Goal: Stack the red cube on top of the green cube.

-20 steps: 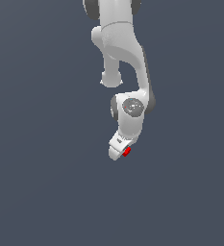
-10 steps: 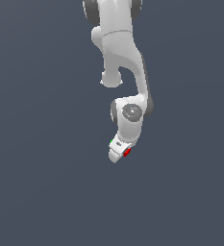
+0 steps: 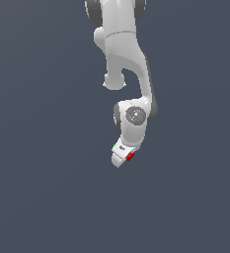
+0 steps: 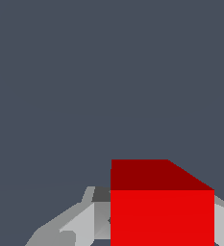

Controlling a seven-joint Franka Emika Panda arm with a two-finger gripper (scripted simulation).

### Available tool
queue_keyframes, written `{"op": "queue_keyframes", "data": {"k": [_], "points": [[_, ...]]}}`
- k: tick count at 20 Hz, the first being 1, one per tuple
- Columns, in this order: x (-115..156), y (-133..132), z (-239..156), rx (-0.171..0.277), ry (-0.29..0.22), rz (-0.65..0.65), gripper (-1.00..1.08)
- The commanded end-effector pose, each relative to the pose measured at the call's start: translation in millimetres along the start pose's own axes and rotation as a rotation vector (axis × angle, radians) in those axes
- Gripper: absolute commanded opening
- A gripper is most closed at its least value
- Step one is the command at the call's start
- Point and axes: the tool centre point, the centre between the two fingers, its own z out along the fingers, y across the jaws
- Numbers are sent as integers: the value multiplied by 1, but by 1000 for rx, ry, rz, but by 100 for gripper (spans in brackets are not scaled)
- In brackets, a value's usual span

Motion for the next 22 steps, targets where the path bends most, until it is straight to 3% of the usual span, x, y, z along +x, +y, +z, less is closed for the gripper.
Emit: {"op": "queue_keyframes", "data": {"k": [1,22], "points": [[0,0,-2,-1,1,0,-100],[0,0,-99,0,1,0,-100]]}}
